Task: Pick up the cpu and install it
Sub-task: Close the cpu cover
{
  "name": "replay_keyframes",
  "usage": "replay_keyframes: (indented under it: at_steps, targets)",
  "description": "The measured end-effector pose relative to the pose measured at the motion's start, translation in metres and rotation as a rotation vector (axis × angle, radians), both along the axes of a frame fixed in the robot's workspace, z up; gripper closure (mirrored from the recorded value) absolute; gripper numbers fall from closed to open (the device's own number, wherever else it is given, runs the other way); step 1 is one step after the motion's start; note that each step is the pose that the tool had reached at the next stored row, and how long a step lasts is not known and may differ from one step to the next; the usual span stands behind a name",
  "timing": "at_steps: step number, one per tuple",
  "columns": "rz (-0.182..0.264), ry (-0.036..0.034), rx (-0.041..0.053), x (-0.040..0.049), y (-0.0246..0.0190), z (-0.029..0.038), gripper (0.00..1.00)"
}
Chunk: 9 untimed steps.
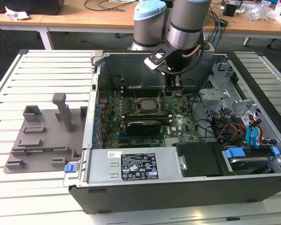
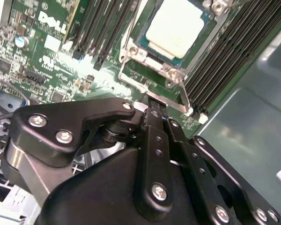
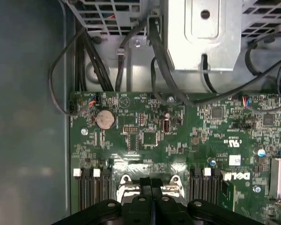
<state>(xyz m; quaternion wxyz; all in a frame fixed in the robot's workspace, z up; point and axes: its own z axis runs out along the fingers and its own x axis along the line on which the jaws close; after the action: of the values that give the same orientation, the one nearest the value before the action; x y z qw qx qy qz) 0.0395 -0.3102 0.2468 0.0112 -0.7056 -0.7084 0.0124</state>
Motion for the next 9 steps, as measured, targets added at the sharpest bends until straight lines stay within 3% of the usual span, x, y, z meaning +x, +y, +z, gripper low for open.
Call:
replay_keyframes:
  at_steps: [5,9]
  targets:
    - [0.000,0.0000,0.0000,-0.0167,0.0000,0.0000,0.89]
    - [0.000,0.0000,0.0001,-0.0229,0.0000,0.0000,0.89]
